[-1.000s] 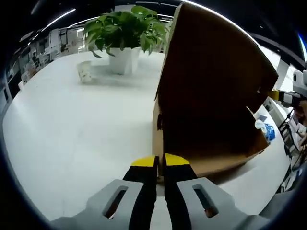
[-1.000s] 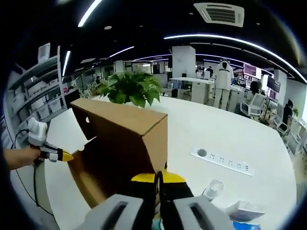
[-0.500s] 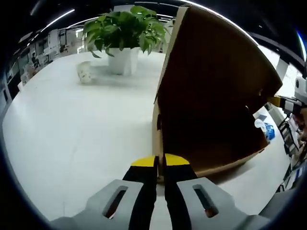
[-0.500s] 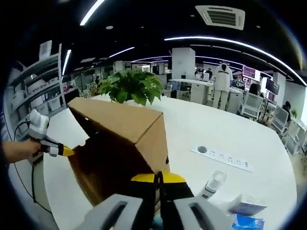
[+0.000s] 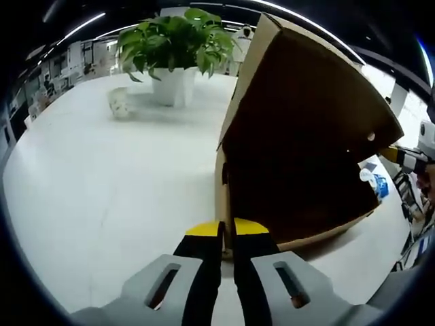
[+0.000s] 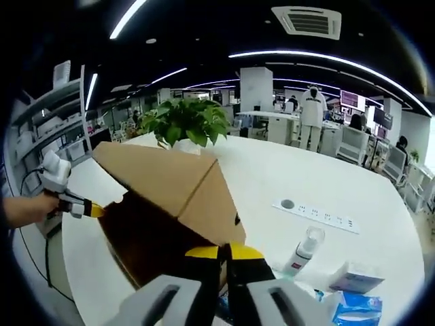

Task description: Operate the shoe box by opening the lid, removing the specified soft item, and placing it in the target area until the item is outside and the box remains undamaged.

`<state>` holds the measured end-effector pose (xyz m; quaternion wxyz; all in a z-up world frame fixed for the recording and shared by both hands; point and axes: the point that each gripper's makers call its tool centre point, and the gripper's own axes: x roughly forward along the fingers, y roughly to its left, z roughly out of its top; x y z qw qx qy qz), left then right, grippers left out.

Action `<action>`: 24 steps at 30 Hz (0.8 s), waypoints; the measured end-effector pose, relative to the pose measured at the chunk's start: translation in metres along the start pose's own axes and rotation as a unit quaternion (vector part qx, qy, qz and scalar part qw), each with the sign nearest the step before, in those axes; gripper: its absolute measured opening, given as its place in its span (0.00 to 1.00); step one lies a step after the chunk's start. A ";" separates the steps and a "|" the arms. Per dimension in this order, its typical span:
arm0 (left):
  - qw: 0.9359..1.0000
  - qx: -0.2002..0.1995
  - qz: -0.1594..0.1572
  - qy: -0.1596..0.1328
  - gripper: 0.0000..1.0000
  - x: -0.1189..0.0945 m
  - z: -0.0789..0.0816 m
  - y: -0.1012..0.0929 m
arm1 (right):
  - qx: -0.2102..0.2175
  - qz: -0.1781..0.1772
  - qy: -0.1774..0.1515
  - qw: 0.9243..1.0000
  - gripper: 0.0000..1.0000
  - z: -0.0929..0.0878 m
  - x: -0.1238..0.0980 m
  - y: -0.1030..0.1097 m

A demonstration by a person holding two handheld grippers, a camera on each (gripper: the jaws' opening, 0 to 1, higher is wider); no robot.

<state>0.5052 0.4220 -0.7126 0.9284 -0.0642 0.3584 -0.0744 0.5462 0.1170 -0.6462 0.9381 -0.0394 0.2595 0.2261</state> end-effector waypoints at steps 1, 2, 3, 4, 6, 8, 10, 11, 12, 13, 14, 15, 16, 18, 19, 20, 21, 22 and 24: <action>1.000 0.003 0.000 0.000 0.03 0.000 0.000 0.000 | 0.001 -0.001 0.001 1.000 0.00 -0.002 0.000 0.000; 1.000 0.005 0.000 0.001 0.03 0.000 0.000 0.000 | 0.005 -0.001 0.000 1.000 0.00 -0.004 0.000 0.000; 1.000 0.008 0.000 0.001 0.03 0.001 0.000 0.000 | 0.009 -0.001 0.000 1.000 0.00 -0.006 0.000 0.001; 1.000 0.008 -0.001 0.001 0.03 0.001 0.001 0.000 | 0.009 -0.001 0.001 1.000 0.00 -0.008 0.000 0.001; 1.000 0.009 -0.003 0.000 0.03 0.001 0.001 0.000 | 0.013 -0.002 0.003 1.000 0.00 -0.011 -0.001 0.003; 1.000 0.005 -0.005 0.000 0.03 0.001 0.001 0.000 | 0.034 -0.003 0.005 0.999 0.00 -0.017 -0.002 0.001; 1.000 0.007 -0.008 -0.002 0.04 0.002 0.002 0.000 | 0.043 0.002 0.005 0.999 0.00 -0.022 -0.003 0.002; 1.000 0.009 -0.009 -0.002 0.04 0.003 0.002 0.000 | 0.043 0.001 0.006 0.999 0.00 -0.023 -0.003 0.002; 1.000 0.011 -0.013 -0.002 0.04 0.003 0.002 -0.001 | 0.039 0.002 0.009 0.999 0.00 -0.025 -0.003 0.003; 1.000 0.014 -0.018 -0.002 0.05 0.003 0.002 -0.002 | 0.037 0.008 0.011 0.999 0.00 -0.027 -0.003 0.006; 1.000 0.018 -0.021 -0.002 0.05 0.003 0.002 -0.002 | 0.038 0.017 0.013 0.999 0.00 -0.030 -0.003 0.010; 0.999 0.025 -0.026 -0.002 0.06 0.003 0.003 -0.003 | 0.036 0.017 0.012 0.999 0.00 -0.030 -0.003 0.010; 0.999 0.028 -0.027 -0.003 0.06 0.003 0.003 -0.003 | 0.033 0.017 0.008 0.999 0.00 -0.031 -0.003 0.010; 0.999 0.033 -0.027 -0.005 0.07 0.003 0.004 -0.004 | 0.040 0.018 0.009 0.999 0.00 -0.032 -0.003 0.010; 0.999 0.035 -0.026 -0.005 0.07 0.003 0.004 -0.005 | 0.043 0.018 0.009 0.999 0.00 -0.033 -0.003 0.010; 0.999 0.038 -0.026 -0.007 0.07 0.003 0.004 -0.005 | 0.046 0.020 0.008 0.999 0.00 -0.033 -0.003 0.010; 0.999 0.041 -0.026 -0.010 0.07 0.002 0.006 -0.005 | 0.047 0.020 0.008 0.999 0.00 -0.033 -0.003 0.010; 0.999 0.043 -0.028 -0.014 0.07 0.001 0.007 -0.005 | 0.046 0.019 0.008 0.999 0.00 -0.033 -0.003 0.010; 0.998 0.044 -0.031 -0.023 0.08 0.000 0.013 -0.006 | 0.045 0.022 0.007 0.999 0.00 -0.033 -0.004 0.010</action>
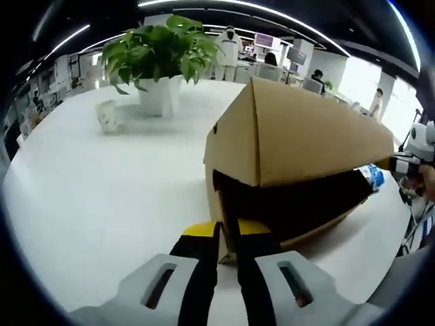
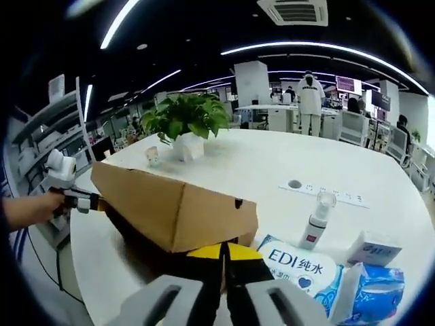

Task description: Operate the shoe box by opening the lid, removing the specified soft item, and placing it in the target area until the item is outside and the box remains undamaged.

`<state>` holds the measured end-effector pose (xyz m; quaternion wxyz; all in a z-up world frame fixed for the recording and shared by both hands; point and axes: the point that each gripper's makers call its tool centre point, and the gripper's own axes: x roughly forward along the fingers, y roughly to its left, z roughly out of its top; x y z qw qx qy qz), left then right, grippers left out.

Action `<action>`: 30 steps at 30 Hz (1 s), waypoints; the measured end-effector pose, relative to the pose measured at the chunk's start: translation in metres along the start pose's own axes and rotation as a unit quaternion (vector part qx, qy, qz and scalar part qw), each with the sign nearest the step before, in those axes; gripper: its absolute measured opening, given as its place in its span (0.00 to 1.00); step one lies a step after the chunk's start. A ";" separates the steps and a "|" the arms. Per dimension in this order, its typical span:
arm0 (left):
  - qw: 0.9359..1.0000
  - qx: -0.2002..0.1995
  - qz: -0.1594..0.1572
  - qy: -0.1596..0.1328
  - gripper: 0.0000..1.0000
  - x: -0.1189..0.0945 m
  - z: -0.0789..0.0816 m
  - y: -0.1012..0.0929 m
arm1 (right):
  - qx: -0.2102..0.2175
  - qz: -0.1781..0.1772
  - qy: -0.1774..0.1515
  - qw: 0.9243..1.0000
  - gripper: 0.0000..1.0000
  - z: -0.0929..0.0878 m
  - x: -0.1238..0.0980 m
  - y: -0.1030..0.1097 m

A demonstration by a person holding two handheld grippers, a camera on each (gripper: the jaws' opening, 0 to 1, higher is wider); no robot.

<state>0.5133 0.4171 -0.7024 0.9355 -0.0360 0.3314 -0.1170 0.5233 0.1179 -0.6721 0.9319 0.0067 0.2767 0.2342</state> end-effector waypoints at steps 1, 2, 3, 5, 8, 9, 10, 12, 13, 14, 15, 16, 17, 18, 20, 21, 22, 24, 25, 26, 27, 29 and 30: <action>1.000 0.003 0.000 -0.003 0.09 -0.001 0.002 0.000 | -0.002 0.002 -0.002 1.000 0.00 0.000 -0.001 0.000; 1.000 0.008 -0.001 -0.007 0.10 -0.003 0.005 -0.001 | -0.003 0.003 -0.002 1.000 0.00 0.000 -0.001 0.001; 1.000 0.012 -0.005 -0.009 0.11 -0.004 0.007 -0.002 | -0.006 0.004 -0.001 1.000 0.00 0.000 -0.001 0.001; 1.000 0.024 -0.011 -0.016 0.14 -0.007 0.011 -0.005 | -0.010 0.009 -0.003 1.000 0.00 -0.001 -0.001 0.002; 0.999 0.044 -0.017 -0.027 0.15 -0.011 0.017 -0.008 | -0.019 0.014 0.000 1.000 0.00 -0.005 -0.003 0.005; 0.998 0.046 -0.021 -0.030 0.15 -0.008 0.018 -0.008 | -0.020 0.015 0.001 1.000 0.00 -0.006 -0.003 0.005; 0.998 0.047 -0.021 -0.030 0.15 -0.009 0.018 -0.008 | -0.023 0.017 0.002 1.000 0.00 -0.008 -0.003 0.006; 0.998 0.055 -0.028 -0.031 0.16 -0.011 0.018 -0.010 | -0.030 0.019 0.004 0.999 0.01 -0.011 -0.004 0.008; 0.997 0.058 -0.028 -0.031 0.16 -0.013 0.018 -0.011 | -0.034 0.022 0.005 0.999 0.01 -0.013 -0.004 0.009; 0.997 0.063 -0.031 -0.035 0.17 -0.015 0.018 -0.012 | -0.036 0.023 0.006 0.999 0.02 -0.013 -0.005 0.010; 0.997 0.064 -0.033 -0.037 0.17 -0.016 0.019 -0.013 | -0.041 0.024 0.007 0.999 0.02 -0.015 -0.005 0.011; 0.996 0.066 -0.034 -0.040 0.18 -0.017 0.019 -0.014 | -0.045 0.026 0.005 0.999 0.02 -0.015 -0.005 0.012; 0.996 0.066 -0.035 -0.039 0.18 -0.018 0.018 -0.014 | -0.047 0.027 0.005 0.999 0.03 -0.015 -0.006 0.013; 0.996 0.068 -0.036 -0.038 0.18 -0.019 0.018 -0.015 | -0.050 0.028 0.005 0.998 0.04 -0.016 -0.006 0.014; 0.995 0.080 -0.042 -0.041 0.19 -0.021 0.016 -0.018 | -0.059 0.033 0.006 0.998 0.05 -0.017 -0.007 0.016; 0.995 0.082 -0.044 -0.041 0.19 -0.021 0.016 -0.018 | -0.072 0.033 0.007 0.997 0.06 -0.018 -0.008 0.016; 0.995 0.084 -0.043 -0.041 0.20 -0.022 0.015 -0.019 | -0.084 0.034 0.008 0.996 0.07 -0.019 -0.008 0.017; 0.994 0.093 -0.045 -0.039 0.21 -0.022 0.012 -0.019 | -0.093 0.035 0.009 0.995 0.09 -0.021 -0.009 0.018; 0.994 0.095 -0.045 -0.037 0.23 -0.022 0.011 -0.019 | -0.095 0.036 0.010 0.995 0.10 -0.022 -0.009 0.019; 0.994 0.096 -0.046 -0.035 0.25 -0.022 0.010 -0.019 | -0.097 0.037 0.011 0.995 0.12 -0.023 -0.010 0.019; 0.993 0.098 -0.047 -0.038 0.26 -0.022 0.010 -0.019 | -0.100 0.039 0.012 0.994 0.13 -0.024 -0.010 0.019; 0.993 0.103 -0.050 -0.038 0.26 -0.023 0.009 -0.019 | -0.106 0.043 0.012 0.993 0.16 -0.026 -0.011 0.021; 0.992 0.106 -0.051 -0.036 0.26 -0.023 0.008 -0.020 | -0.110 0.045 0.013 0.993 0.17 -0.026 -0.011 0.022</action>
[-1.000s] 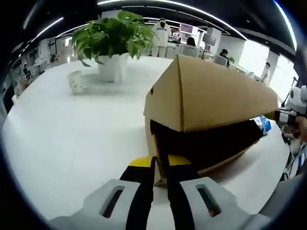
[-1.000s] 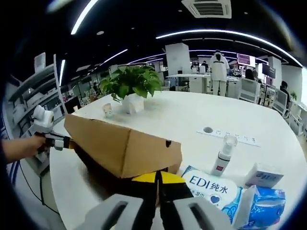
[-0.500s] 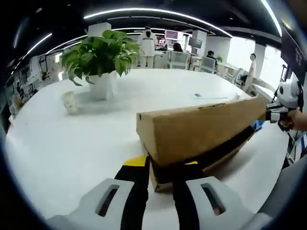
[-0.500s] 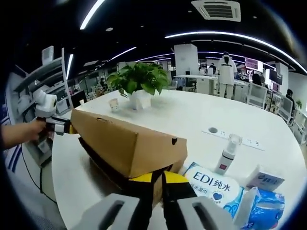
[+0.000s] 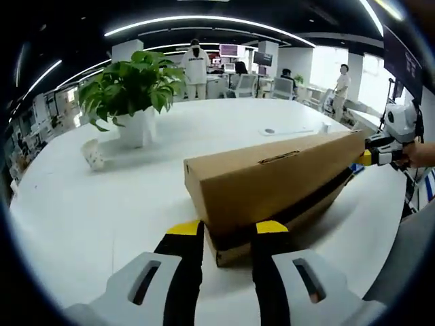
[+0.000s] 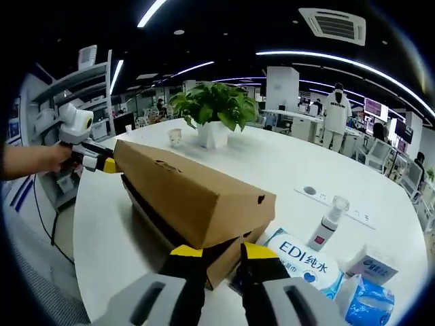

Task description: Operate the shoe box by opening the lid, removing the specified soft item, and placing it in the target area until the item is outside and the box remains undamaged.

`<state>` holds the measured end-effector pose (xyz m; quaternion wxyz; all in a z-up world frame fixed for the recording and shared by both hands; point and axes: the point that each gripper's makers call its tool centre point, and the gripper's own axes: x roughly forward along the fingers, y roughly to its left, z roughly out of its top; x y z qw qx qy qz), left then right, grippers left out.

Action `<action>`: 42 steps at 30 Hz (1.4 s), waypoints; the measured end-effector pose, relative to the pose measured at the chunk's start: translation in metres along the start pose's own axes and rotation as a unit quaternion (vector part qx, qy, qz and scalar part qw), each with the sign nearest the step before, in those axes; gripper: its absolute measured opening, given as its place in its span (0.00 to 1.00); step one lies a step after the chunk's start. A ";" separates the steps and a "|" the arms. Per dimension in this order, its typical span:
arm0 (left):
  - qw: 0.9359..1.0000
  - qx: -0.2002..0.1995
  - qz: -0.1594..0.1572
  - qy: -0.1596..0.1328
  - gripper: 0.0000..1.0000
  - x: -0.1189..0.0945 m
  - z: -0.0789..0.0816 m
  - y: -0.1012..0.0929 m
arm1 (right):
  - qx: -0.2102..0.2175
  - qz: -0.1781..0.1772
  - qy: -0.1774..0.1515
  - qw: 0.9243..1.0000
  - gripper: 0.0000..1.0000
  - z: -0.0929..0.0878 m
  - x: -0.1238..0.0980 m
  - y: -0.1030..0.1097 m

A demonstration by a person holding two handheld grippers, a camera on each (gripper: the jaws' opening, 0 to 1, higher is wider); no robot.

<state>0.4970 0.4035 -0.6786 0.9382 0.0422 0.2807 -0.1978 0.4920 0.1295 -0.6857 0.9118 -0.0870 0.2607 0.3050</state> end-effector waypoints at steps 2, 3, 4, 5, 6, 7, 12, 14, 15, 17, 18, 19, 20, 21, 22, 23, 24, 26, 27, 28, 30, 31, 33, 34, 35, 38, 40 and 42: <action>1.000 0.008 0.000 0.000 0.27 -0.001 -0.001 -0.001 | -0.006 0.003 0.002 1.000 0.20 -0.001 0.000 0.001; 1.000 0.010 -0.002 0.001 0.28 0.001 -0.002 0.000 | -0.006 0.009 0.001 1.000 0.22 -0.001 0.001 0.003; 1.000 0.011 -0.004 0.004 0.28 0.001 -0.003 -0.001 | -0.008 0.011 0.000 1.000 0.25 -0.002 0.001 0.005; 1.000 0.013 -0.006 0.006 0.29 0.001 -0.004 -0.001 | -0.014 0.011 0.002 1.000 0.26 -0.003 0.001 0.007; 1.000 0.018 -0.007 0.008 0.30 0.000 -0.006 -0.002 | -0.020 0.012 0.003 1.000 0.26 -0.004 0.002 0.009; 1.000 0.028 -0.007 0.013 0.31 0.000 -0.009 -0.003 | -0.024 0.015 0.006 1.000 0.26 -0.005 0.002 0.011; 0.999 0.038 -0.006 0.022 0.33 0.000 -0.016 -0.002 | -0.040 0.021 0.012 0.999 0.28 -0.009 0.005 0.017; 0.999 0.040 -0.005 0.024 0.32 0.000 -0.019 -0.003 | -0.044 0.023 0.015 0.999 0.29 -0.011 0.007 0.019; 0.999 0.041 -0.005 0.026 0.32 0.000 -0.020 -0.003 | -0.044 0.023 0.016 0.999 0.30 -0.012 0.007 0.019; 0.999 0.042 -0.006 0.028 0.32 0.001 -0.022 -0.004 | -0.042 0.024 0.018 0.999 0.31 -0.014 0.008 0.020; 0.999 0.041 -0.006 0.030 0.32 0.001 -0.024 -0.004 | -0.043 0.024 0.020 0.999 0.31 -0.015 0.008 0.019; 0.999 0.041 -0.006 0.031 0.32 0.001 -0.024 -0.004 | -0.044 0.024 0.021 0.999 0.31 -0.016 0.008 0.020; 0.999 0.040 -0.007 0.032 0.32 0.001 -0.025 -0.005 | -0.044 0.025 0.022 0.998 0.31 -0.016 0.008 0.020; 0.999 0.040 -0.007 0.033 0.32 0.002 -0.026 -0.005 | -0.044 0.025 0.023 0.998 0.31 -0.017 0.009 0.020; 0.999 0.039 -0.007 0.034 0.32 0.002 -0.027 -0.006 | -0.044 0.025 0.024 0.998 0.32 -0.018 0.009 0.020; 0.999 0.039 -0.009 0.035 0.32 0.003 -0.027 -0.007 | -0.044 0.025 0.025 0.998 0.32 -0.018 0.009 0.020; 0.999 0.039 -0.009 0.035 0.31 0.003 -0.028 -0.007 | -0.045 0.025 0.026 0.998 0.32 -0.019 0.010 0.020; 0.998 0.041 -0.010 0.040 0.32 0.006 -0.030 -0.008 | -0.045 0.025 0.028 0.998 0.32 -0.021 0.011 0.020; 0.998 0.040 -0.010 0.042 0.32 0.006 -0.031 -0.008 | -0.044 0.025 0.030 0.998 0.32 -0.023 0.012 0.021; 0.998 0.041 -0.010 0.045 0.33 0.007 -0.033 -0.008 | -0.045 0.024 0.031 0.998 0.32 -0.024 0.013 0.021; 0.998 0.042 -0.011 0.048 0.33 0.009 -0.035 -0.009 | -0.044 0.024 0.034 0.998 0.33 -0.027 0.015 0.021; 0.998 0.041 -0.011 0.050 0.33 0.009 -0.036 -0.009 | -0.044 0.023 0.036 0.998 0.33 -0.028 0.015 0.021; 0.998 0.039 -0.011 0.052 0.33 0.010 -0.038 -0.009 | -0.043 0.023 0.038 0.998 0.33 -0.030 0.016 0.021; 0.998 0.039 -0.011 0.053 0.33 0.010 -0.038 -0.009 | -0.042 0.024 0.039 0.998 0.33 -0.031 0.017 0.021; 0.998 0.038 -0.011 0.054 0.33 0.010 -0.039 -0.008 | -0.042 0.024 0.040 0.998 0.33 -0.031 0.017 0.021; 0.997 0.041 -0.013 0.060 0.32 0.010 -0.042 -0.009 | -0.043 0.025 0.044 0.998 0.33 -0.034 0.018 0.022; 0.997 0.039 -0.012 0.059 0.33 0.009 -0.043 -0.008 | -0.044 0.025 0.045 0.998 0.33 -0.035 0.018 0.022; 0.998 0.033 -0.012 0.056 0.33 0.008 -0.043 -0.008 | -0.044 0.026 0.044 0.998 0.33 -0.034 0.017 0.022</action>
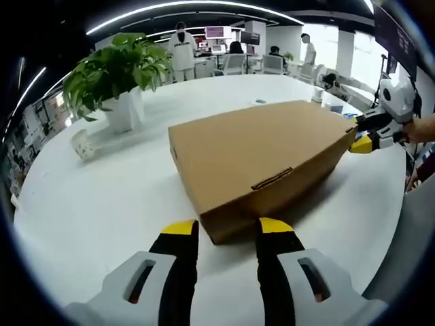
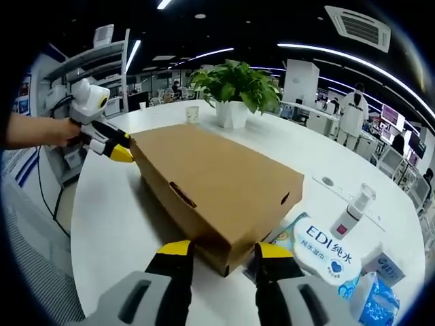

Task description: Operate the shoe box by opening the lid, removing the specified soft item, and placing it in the target area until the item is outside and the box remains undamaged.

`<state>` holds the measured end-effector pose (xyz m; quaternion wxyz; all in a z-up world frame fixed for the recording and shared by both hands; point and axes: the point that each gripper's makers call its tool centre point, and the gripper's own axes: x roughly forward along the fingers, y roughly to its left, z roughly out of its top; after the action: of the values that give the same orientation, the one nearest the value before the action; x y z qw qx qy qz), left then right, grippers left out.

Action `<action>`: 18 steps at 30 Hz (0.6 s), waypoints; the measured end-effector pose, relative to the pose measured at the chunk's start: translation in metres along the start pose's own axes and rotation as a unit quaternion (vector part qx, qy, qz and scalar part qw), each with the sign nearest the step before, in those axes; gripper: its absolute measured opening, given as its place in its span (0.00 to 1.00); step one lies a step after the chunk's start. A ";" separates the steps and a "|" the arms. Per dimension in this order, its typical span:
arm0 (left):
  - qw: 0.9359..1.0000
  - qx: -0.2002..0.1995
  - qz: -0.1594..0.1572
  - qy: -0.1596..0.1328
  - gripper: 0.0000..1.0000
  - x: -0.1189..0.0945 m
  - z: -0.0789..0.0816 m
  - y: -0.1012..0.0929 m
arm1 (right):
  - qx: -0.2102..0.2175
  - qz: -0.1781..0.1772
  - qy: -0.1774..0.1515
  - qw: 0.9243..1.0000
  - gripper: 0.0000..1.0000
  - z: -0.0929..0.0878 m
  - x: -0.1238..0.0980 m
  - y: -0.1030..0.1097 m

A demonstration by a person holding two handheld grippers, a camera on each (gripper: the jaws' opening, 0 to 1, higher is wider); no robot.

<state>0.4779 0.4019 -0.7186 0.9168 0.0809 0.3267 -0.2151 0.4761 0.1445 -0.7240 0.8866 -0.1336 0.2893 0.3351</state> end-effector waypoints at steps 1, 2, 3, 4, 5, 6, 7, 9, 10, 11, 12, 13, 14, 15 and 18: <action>1.000 -0.002 0.000 -0.002 0.33 -0.001 0.000 0.001 | -0.001 0.000 0.000 1.000 0.33 0.000 0.000 0.000; 1.000 -0.002 0.001 -0.002 0.33 -0.001 0.000 0.001 | 0.000 0.000 0.001 1.000 0.33 -0.001 -0.001 -0.001; 1.000 0.000 0.001 -0.003 0.33 -0.002 0.001 0.001 | -0.001 0.000 0.000 1.000 0.34 -0.001 -0.001 -0.001; 1.000 0.001 0.002 -0.003 0.33 -0.003 0.001 0.002 | -0.001 -0.001 0.000 1.000 0.34 -0.001 -0.002 -0.001; 1.000 0.001 0.002 -0.003 0.33 -0.004 0.001 0.002 | -0.001 0.000 -0.001 1.000 0.35 -0.001 -0.003 -0.002; 1.000 0.002 0.003 -0.005 0.33 -0.005 0.002 0.002 | 0.001 0.001 -0.004 1.000 0.36 0.000 -0.005 -0.002; 1.000 0.002 0.002 -0.006 0.34 -0.005 0.002 0.002 | 0.003 0.002 -0.005 1.000 0.37 0.000 -0.006 -0.002; 1.000 0.004 0.003 -0.011 0.34 -0.008 0.005 0.003 | 0.000 0.000 -0.013 1.000 0.39 0.003 -0.009 -0.003; 1.000 0.006 0.003 -0.014 0.34 -0.009 0.007 0.003 | 0.000 0.000 -0.020 1.000 0.41 0.006 -0.010 -0.003; 1.000 0.007 0.002 -0.016 0.35 -0.010 0.008 0.003 | -0.001 -0.001 -0.023 1.000 0.42 0.008 -0.011 -0.003; 1.000 0.008 0.002 -0.018 0.36 -0.010 0.009 0.003 | -0.003 -0.002 -0.026 1.000 0.44 0.009 -0.011 -0.004; 1.000 0.011 0.002 -0.019 0.36 -0.010 0.011 0.003 | -0.002 0.001 -0.032 0.999 0.45 0.012 -0.012 -0.004; 1.000 0.012 0.002 -0.021 0.36 -0.011 0.012 0.004 | -0.002 0.001 -0.034 0.999 0.45 0.014 -0.012 -0.004; 1.000 0.014 0.002 -0.022 0.36 -0.011 0.014 0.004 | -0.005 0.000 -0.037 0.999 0.45 0.016 -0.012 -0.005; 0.999 0.017 0.000 -0.028 0.37 -0.011 0.019 0.003 | -0.004 0.005 -0.043 0.999 0.45 0.020 -0.011 -0.004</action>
<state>0.4822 0.4031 -0.6965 0.9240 0.0900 0.2972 -0.2232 0.4808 0.1447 -0.7013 0.8960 -0.1214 0.2498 0.3464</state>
